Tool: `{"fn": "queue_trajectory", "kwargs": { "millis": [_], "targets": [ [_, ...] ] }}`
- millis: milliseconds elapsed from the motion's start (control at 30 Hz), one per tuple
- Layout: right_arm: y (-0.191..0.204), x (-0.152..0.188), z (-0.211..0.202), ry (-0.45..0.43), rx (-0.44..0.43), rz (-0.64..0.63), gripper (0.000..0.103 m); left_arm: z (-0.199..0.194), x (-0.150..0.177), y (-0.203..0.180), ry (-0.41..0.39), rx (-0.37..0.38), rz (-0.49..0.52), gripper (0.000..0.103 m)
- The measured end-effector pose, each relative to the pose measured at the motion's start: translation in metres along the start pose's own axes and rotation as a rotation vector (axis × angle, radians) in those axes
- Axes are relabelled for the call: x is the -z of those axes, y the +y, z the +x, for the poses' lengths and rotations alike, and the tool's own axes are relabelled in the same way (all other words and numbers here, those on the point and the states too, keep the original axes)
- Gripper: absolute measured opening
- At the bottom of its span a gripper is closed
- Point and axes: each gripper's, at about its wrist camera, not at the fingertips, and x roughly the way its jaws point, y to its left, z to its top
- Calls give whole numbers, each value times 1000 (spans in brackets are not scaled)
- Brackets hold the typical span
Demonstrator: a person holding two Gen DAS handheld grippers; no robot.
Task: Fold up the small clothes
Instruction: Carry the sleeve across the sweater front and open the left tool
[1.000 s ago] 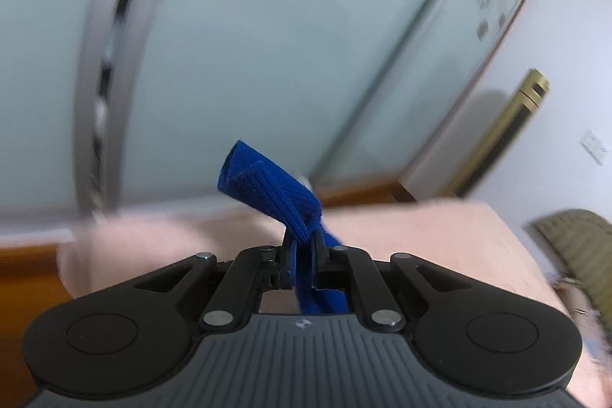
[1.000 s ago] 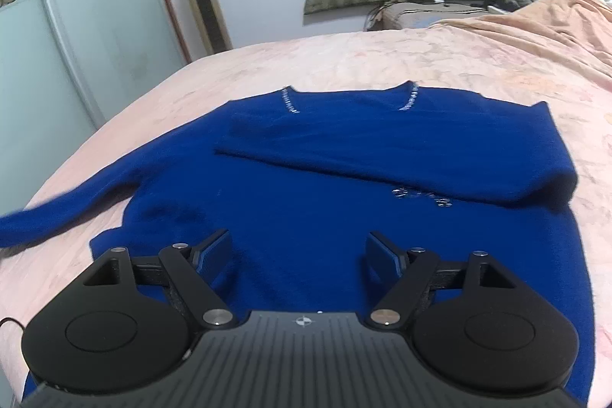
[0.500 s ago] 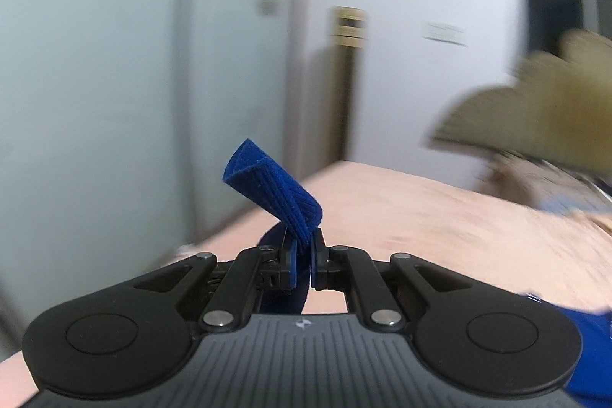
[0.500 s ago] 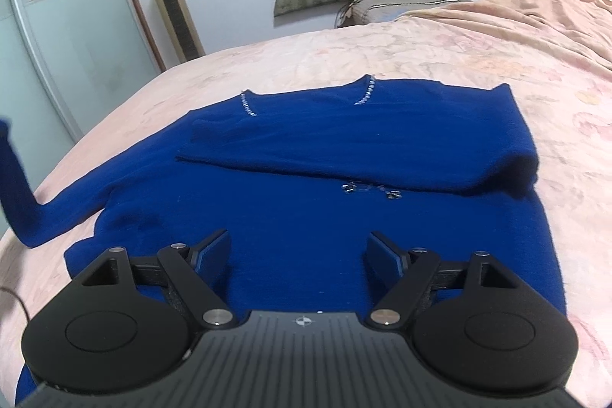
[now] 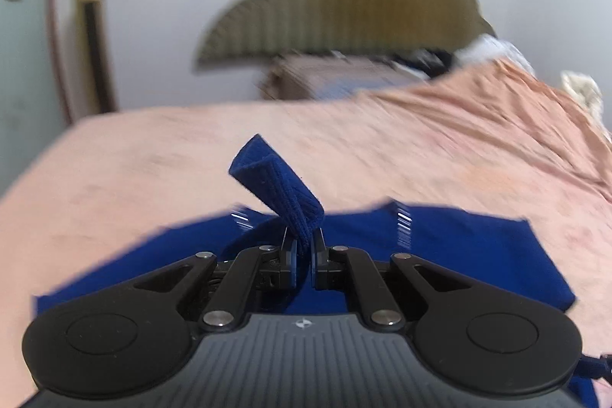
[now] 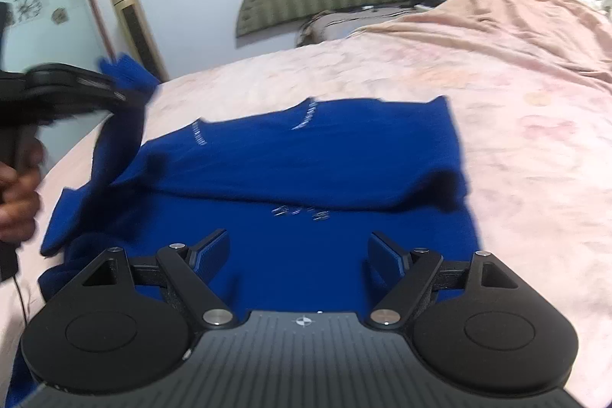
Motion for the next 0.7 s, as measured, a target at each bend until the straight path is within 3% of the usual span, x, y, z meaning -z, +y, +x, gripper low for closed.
{"fn": "queue_trajectory", "kwargs": {
  "millis": [100, 233, 300, 333, 367, 433, 500, 600, 700],
  "targets": [
    [-15, -2, -5, -11, 36, 22, 82, 21, 7, -33, 48, 54, 38, 6],
    [-30, -2, -7, -17, 72, 52, 82, 14, 21, -45, 125, 148, 77, 7],
    [-33, -4, -6, -17, 84, 52, 82, 20, 31, -51, 191, 215, 81, 14],
    [-34, -5, -6, -21, 89, 48, 82, 21, 34, -52, 219, 248, 89, 28],
    [-35, -6, -6, -29, 95, 43, 82, 18, 36, -50, 227, 270, 100, 54],
    [-37, -11, -6, -44, 110, 44, 82, 10, 37, -48, 208, 278, 120, 93],
    [-43, -16, -7, -66, 126, 58, 82, -6, 34, -42, 135, 298, 141, 95],
    [-50, -24, -6, -95, 151, 88, 82, -16, 24, -27, 141, 392, 106, 95],
    [-53, -35, 1, -98, 108, 126, 82, -26, 18, -4, 97, 339, 40, 95]
  ]
}}
